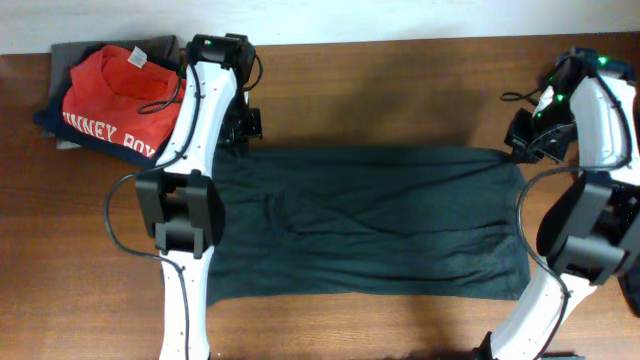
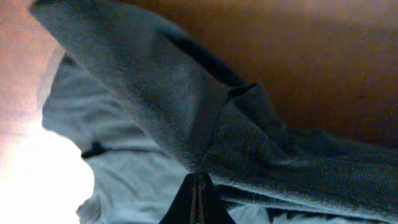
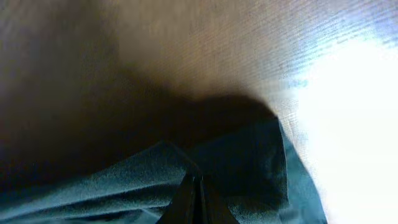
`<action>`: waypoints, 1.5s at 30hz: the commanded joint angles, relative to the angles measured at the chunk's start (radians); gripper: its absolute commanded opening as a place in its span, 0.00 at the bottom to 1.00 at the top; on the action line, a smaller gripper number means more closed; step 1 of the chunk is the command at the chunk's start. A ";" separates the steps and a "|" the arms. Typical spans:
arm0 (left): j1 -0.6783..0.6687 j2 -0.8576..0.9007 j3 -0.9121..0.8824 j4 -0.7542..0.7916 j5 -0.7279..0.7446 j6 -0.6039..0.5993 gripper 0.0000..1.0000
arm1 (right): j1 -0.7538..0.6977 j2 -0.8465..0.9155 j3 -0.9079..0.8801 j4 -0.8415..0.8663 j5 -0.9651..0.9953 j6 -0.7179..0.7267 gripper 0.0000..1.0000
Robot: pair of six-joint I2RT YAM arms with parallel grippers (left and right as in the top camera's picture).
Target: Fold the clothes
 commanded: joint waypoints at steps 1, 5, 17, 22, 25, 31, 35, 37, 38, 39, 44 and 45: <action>0.012 -0.055 -0.102 -0.005 -0.005 -0.014 0.01 | -0.007 -0.025 0.018 -0.058 0.003 0.010 0.04; 0.012 -0.056 -0.223 -0.005 -0.009 -0.013 0.01 | -0.007 -0.026 0.018 -0.156 0.056 0.011 0.04; 0.013 -0.056 -0.312 -0.005 -0.053 -0.013 0.06 | -0.006 -0.035 -0.032 -0.244 0.110 0.007 0.04; 0.011 -0.056 -0.351 -0.005 -0.039 0.048 0.27 | -0.006 -0.037 -0.116 -0.244 0.164 0.007 0.11; 0.009 -0.056 -0.376 -0.005 -0.039 0.050 0.27 | -0.006 -0.037 -0.163 -0.244 0.164 0.007 0.15; 0.009 -0.122 -0.375 -0.005 -0.040 0.016 0.22 | -0.007 -0.038 -0.180 -0.244 0.164 0.006 0.27; 0.008 -0.236 -0.375 -0.001 -0.042 0.005 0.23 | -0.006 -0.038 -0.180 -0.244 0.164 0.006 0.72; 0.005 -0.292 -0.375 0.006 -0.041 0.005 0.29 | -0.006 -0.038 -0.180 -0.244 0.163 0.007 0.75; 0.003 -0.318 -0.375 0.015 -0.033 0.005 0.34 | -0.006 -0.038 -0.180 -0.243 0.160 0.007 0.75; 0.000 -0.336 -0.375 0.028 -0.018 0.005 0.42 | -0.005 -0.038 -0.180 -0.243 0.159 0.007 0.75; -0.032 -0.341 -0.377 0.125 0.061 0.005 0.58 | 0.012 -0.038 -0.180 -0.239 0.157 0.006 0.76; -0.037 -0.333 -0.378 0.133 0.062 0.005 0.59 | 0.019 -0.038 -0.180 -0.240 0.156 0.000 0.76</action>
